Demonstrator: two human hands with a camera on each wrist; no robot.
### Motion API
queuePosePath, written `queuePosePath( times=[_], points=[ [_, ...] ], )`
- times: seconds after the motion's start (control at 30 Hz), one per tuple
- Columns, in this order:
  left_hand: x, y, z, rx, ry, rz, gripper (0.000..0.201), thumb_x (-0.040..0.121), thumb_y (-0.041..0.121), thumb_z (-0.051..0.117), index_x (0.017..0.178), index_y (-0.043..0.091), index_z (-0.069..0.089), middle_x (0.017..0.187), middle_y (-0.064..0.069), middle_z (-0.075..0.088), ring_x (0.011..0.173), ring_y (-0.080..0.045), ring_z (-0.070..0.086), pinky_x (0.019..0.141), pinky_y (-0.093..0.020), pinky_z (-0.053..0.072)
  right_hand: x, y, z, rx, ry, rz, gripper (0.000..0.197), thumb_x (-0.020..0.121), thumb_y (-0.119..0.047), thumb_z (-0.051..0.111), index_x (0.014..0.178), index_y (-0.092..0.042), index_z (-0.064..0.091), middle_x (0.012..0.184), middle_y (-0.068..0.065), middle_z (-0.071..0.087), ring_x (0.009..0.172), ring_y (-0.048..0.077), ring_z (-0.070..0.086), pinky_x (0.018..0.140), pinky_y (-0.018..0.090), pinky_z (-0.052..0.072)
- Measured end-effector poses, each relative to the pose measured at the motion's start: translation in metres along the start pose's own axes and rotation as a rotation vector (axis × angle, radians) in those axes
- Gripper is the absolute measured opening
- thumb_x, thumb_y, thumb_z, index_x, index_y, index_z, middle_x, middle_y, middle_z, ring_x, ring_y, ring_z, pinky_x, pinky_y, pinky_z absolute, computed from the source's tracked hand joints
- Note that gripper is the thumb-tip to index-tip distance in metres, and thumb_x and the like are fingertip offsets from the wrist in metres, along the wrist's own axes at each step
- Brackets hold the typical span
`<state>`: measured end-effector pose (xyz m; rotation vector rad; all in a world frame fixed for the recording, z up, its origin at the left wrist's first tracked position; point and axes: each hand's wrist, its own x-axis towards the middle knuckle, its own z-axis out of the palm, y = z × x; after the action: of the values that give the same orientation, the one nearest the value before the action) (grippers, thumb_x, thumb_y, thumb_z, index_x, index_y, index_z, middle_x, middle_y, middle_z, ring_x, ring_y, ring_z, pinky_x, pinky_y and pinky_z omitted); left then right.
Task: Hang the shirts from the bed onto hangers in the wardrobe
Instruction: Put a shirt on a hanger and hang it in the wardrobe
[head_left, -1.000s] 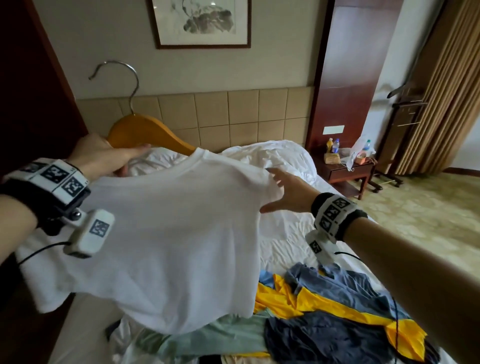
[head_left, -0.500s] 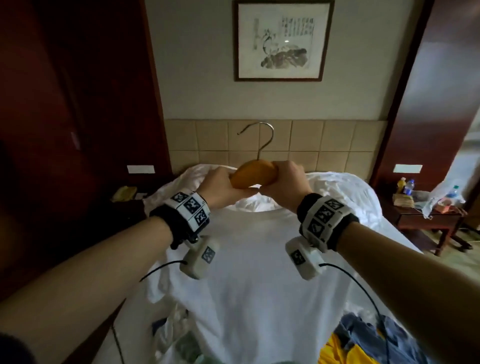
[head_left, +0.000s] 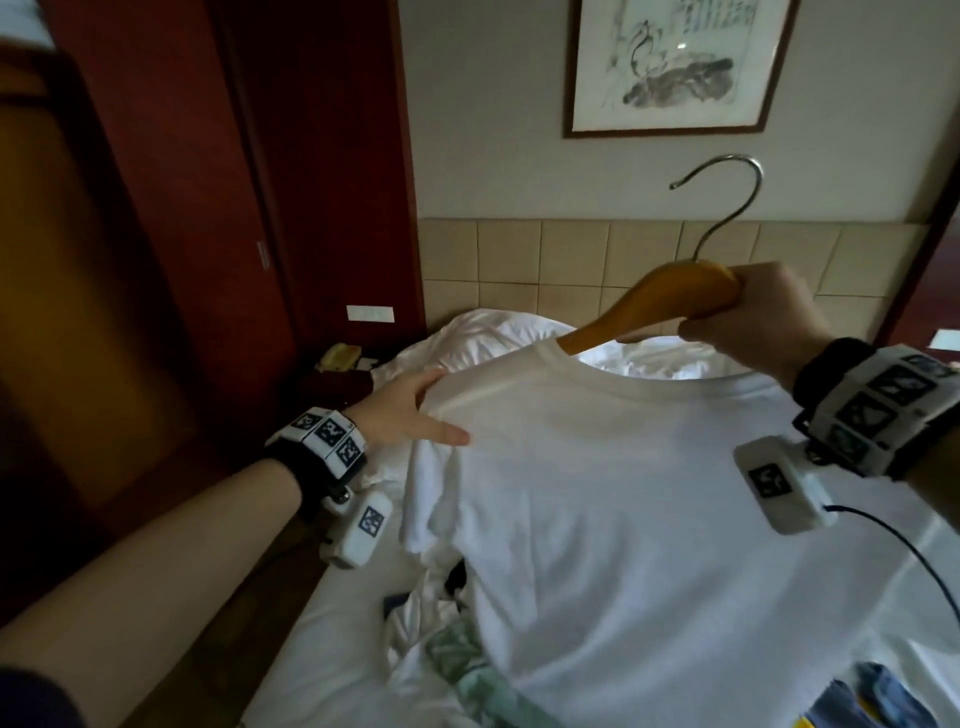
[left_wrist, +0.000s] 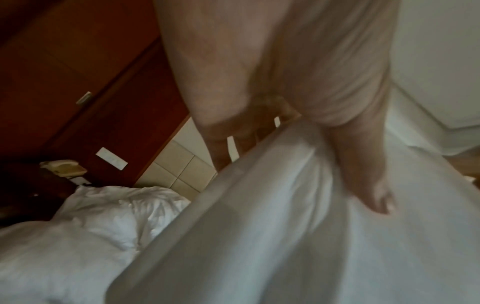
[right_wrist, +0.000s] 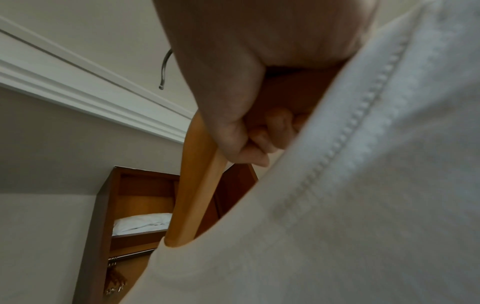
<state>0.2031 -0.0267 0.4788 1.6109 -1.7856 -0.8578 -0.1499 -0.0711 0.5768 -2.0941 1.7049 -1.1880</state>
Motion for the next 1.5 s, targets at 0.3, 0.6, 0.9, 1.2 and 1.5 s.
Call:
queuePosePath(
  times=[0.3, 0.6, 0.9, 1.2, 1.5],
  points=[
    [0.000, -0.104, 0.035, 0.411, -0.260, -0.335, 0.051, 0.067, 0.047, 0.085, 0.106, 0.023, 0.061, 0.104, 0.005, 0.067, 0.095, -0.014, 0.064, 0.090, -0.030, 0.053, -0.008, -0.001, 0.008, -0.024, -0.017, 0.011, 0.017, 0.069, -0.009, 0.081, 0.084, -0.010, 0.072, 0.060, -0.003, 0.056, 0.054, 0.007, 0.049, 0.046, 0.021, 0.034],
    [-0.006, -0.136, 0.043, -0.410, 0.075, -0.494, 0.045, 0.084, 0.013, 0.076, 0.125, 0.006, 0.059, 0.117, -0.020, 0.067, 0.104, -0.036, 0.066, 0.080, -0.045, 0.059, -0.007, 0.004, 0.009, 0.000, 0.007, 0.002, 0.016, 0.070, -0.009, 0.081, 0.083, -0.010, 0.071, 0.062, -0.005, 0.056, 0.055, 0.005, 0.048, 0.041, 0.011, 0.034],
    [-0.025, -0.145, 0.089, -0.971, 0.011, -0.547, 0.074, 0.091, 0.069, 0.043, 0.128, 0.008, 0.061, 0.125, -0.010, 0.068, 0.121, -0.027, 0.060, 0.102, -0.049, 0.046, 0.003, 0.009, 0.010, 0.140, 0.021, 0.082, 0.020, 0.063, -0.004, 0.079, 0.066, -0.017, 0.064, 0.061, 0.001, 0.058, 0.060, 0.021, 0.055, 0.061, 0.028, 0.044],
    [-0.010, -0.138, 0.117, -1.404, 0.306, -0.514, 0.074, 0.094, 0.063, 0.045, 0.139, 0.003, 0.045, 0.129, -0.015, 0.053, 0.130, -0.031, 0.048, 0.100, -0.047, 0.041, 0.006, 0.006, 0.009, 0.073, 0.018, 0.019, 0.019, 0.068, -0.008, 0.079, 0.068, -0.018, 0.062, 0.064, 0.003, 0.058, 0.064, 0.023, 0.056, 0.061, 0.026, 0.044],
    [-0.029, -0.137, 0.111, -1.392, 0.515, -0.378, 0.028, 0.103, 0.037, 0.047, 0.120, 0.018, 0.059, 0.134, -0.007, 0.057, 0.136, -0.029, 0.044, 0.107, -0.039, 0.037, 0.007, 0.015, 0.004, 0.041, 0.025, 0.040, 0.022, 0.068, -0.008, 0.080, 0.068, -0.021, 0.062, 0.065, 0.005, 0.058, 0.069, 0.027, 0.058, 0.066, 0.029, 0.045]
  ],
)
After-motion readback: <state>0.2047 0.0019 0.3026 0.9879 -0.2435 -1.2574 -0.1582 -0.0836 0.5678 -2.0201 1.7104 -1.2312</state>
